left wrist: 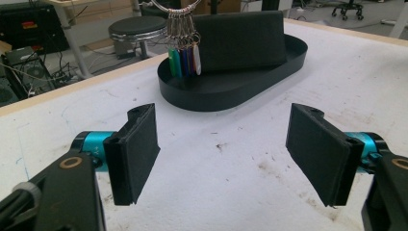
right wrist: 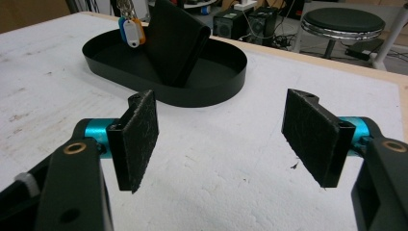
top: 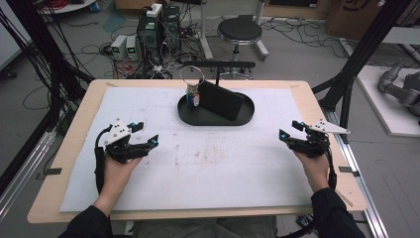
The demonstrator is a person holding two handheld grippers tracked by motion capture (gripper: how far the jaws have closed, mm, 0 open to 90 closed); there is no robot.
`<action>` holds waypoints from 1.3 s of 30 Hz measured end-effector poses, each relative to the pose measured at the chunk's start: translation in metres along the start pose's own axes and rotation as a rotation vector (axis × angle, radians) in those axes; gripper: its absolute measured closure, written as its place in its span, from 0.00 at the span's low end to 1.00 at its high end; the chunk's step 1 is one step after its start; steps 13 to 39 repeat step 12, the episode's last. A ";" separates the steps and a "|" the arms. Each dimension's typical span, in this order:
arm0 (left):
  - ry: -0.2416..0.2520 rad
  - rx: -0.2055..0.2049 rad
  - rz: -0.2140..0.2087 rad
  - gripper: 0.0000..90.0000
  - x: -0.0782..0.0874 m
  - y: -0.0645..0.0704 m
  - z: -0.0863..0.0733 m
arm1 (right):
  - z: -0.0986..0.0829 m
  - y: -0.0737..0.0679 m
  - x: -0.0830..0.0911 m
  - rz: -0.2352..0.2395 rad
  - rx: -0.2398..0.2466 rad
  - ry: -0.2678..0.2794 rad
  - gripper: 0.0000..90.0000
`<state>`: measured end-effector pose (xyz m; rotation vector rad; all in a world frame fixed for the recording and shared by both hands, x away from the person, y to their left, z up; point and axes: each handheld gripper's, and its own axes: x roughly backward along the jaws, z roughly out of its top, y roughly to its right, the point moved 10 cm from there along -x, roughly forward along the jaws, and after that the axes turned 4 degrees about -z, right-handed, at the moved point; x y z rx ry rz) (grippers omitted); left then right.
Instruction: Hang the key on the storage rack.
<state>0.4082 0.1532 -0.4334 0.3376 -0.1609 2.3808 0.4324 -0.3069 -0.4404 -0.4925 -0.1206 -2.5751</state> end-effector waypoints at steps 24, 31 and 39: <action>-0.001 0.020 0.020 0.30 0.003 -0.010 -0.001 | 0.000 0.002 0.001 -0.003 -0.003 -0.001 0.32; -0.001 0.020 0.020 0.30 0.003 -0.010 -0.001 | 0.000 0.002 0.001 -0.003 -0.003 -0.001 0.32; -0.001 0.020 0.020 0.30 0.003 -0.010 -0.001 | 0.000 0.002 0.001 -0.003 -0.003 -0.001 0.32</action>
